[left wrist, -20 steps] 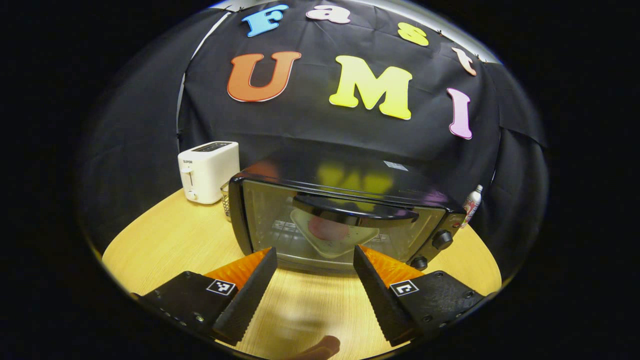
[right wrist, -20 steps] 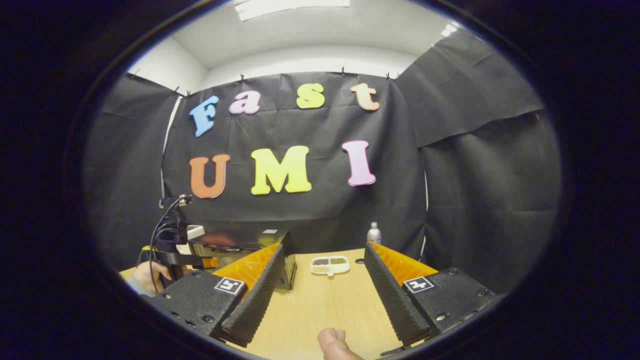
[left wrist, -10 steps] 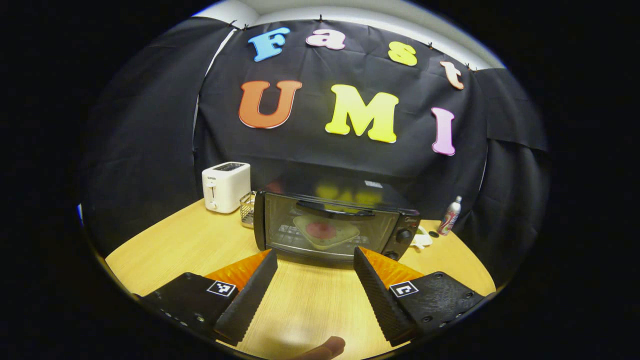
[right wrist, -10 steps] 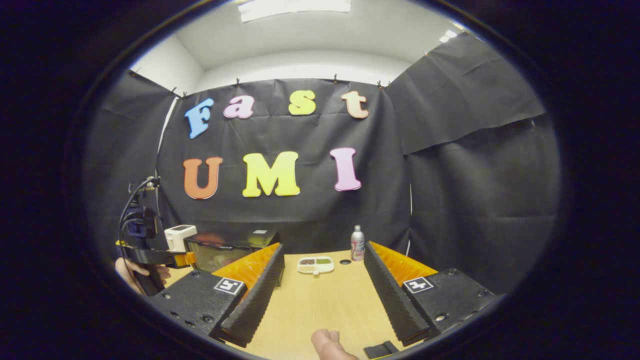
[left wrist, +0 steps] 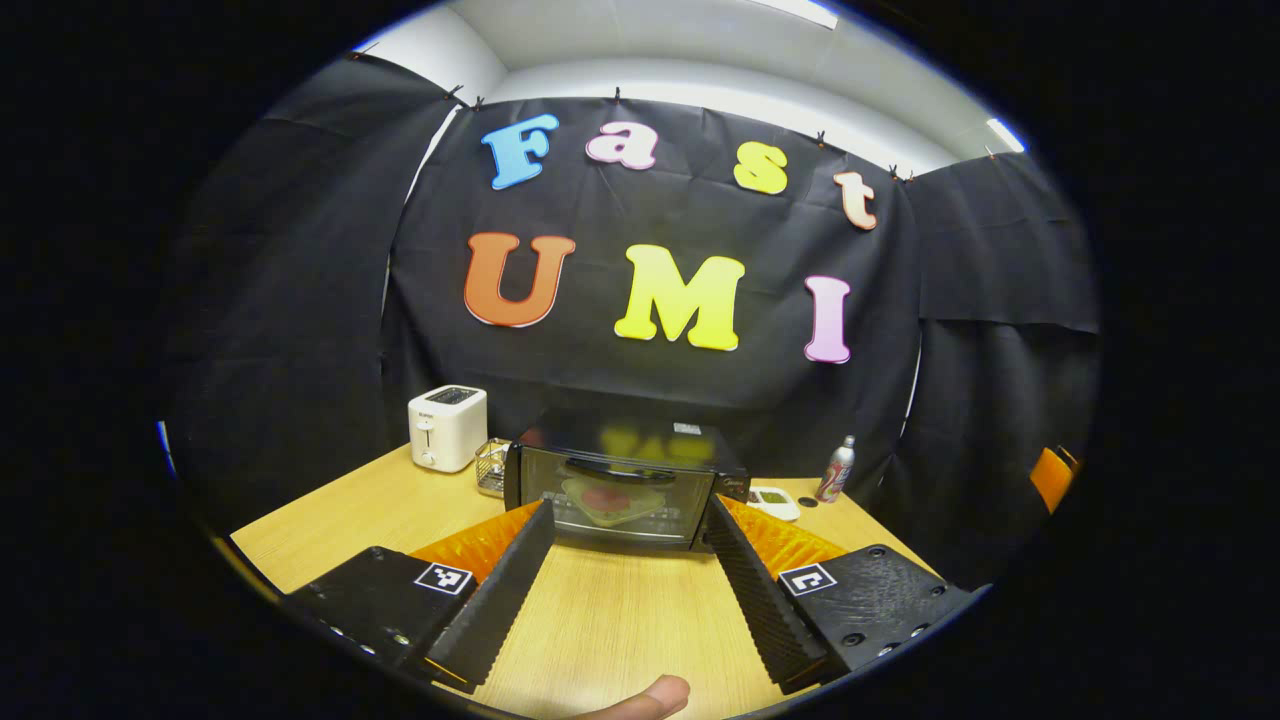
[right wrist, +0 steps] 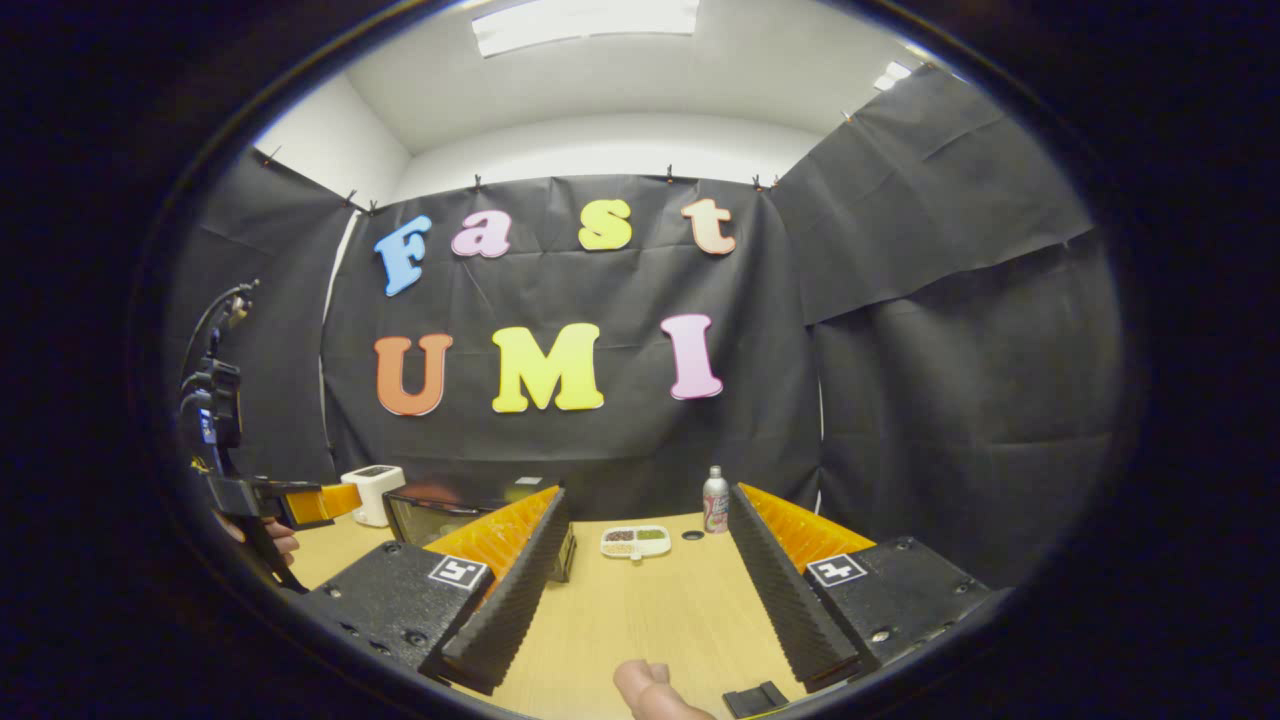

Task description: Open the electric oven with the left hand, put the food in, and close the electric oven.

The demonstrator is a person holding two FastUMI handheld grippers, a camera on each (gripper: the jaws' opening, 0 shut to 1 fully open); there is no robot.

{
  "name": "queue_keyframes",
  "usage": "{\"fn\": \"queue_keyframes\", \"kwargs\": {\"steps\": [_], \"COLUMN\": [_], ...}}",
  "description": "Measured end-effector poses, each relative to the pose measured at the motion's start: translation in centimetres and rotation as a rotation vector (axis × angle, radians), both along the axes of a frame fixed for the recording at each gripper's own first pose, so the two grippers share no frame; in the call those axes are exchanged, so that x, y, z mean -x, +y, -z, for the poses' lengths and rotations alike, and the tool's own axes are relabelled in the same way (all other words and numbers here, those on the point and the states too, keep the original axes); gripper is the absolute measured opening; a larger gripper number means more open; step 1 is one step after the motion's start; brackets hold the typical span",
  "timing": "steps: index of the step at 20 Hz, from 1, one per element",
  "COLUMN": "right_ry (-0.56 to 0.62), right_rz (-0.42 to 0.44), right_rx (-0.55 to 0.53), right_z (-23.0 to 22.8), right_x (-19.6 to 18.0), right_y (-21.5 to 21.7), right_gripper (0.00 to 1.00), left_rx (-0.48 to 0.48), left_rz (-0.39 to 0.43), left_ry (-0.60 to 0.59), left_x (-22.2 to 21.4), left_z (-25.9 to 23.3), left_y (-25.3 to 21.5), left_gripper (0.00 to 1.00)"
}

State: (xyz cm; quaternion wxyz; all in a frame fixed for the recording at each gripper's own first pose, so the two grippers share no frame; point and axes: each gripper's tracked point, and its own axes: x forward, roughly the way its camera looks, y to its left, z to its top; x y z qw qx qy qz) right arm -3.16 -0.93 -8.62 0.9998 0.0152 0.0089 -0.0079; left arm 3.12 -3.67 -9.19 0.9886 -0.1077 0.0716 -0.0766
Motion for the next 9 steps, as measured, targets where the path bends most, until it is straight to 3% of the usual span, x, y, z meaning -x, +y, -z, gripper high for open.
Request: {"fn": "queue_keyframes", "kwargs": {"steps": [2,3,5,6,8,9], "right_ry": [-0.026,-0.036,-0.055,-0.062,-0.064,-0.065], "right_rz": [0.005,0.015,0.02,0.013,0.009,0.007], "right_rx": [0.004,0.002,-0.004,-0.004,-0.001,-0.001], "right_z": [-0.8,-1.0,-1.5,-1.6,-1.5,-1.5], "right_x": [0.5,0.8,1.4,1.6,1.8,1.8], "right_y": [-0.1,-0.3,-0.3,-0.1,0.0,0.0], "right_gripper": [0.96,1.0,0.96,1.0,0.96,1.0], "left_rx": [0.001,-0.011,-0.058,-0.086,-0.115,-0.12], "left_rz": [0.014,0.022,0.024,0.033,0.047,0.056], "left_ry": [-0.032,-0.053,-0.082,-0.087,-0.089,-0.089], "left_x": [1.6,2.4,3.6,4.1,4.9,5.2], "left_z": [-1.2,-1.8,-2.3,-2.2,-2.1,-2.2], "left_y": [-0.5,-0.6,-0.9,-1.3,-2.0,-2.5], "left_gripper": [0.95,0.95,0.95,0.95,0.95,0.95]}}
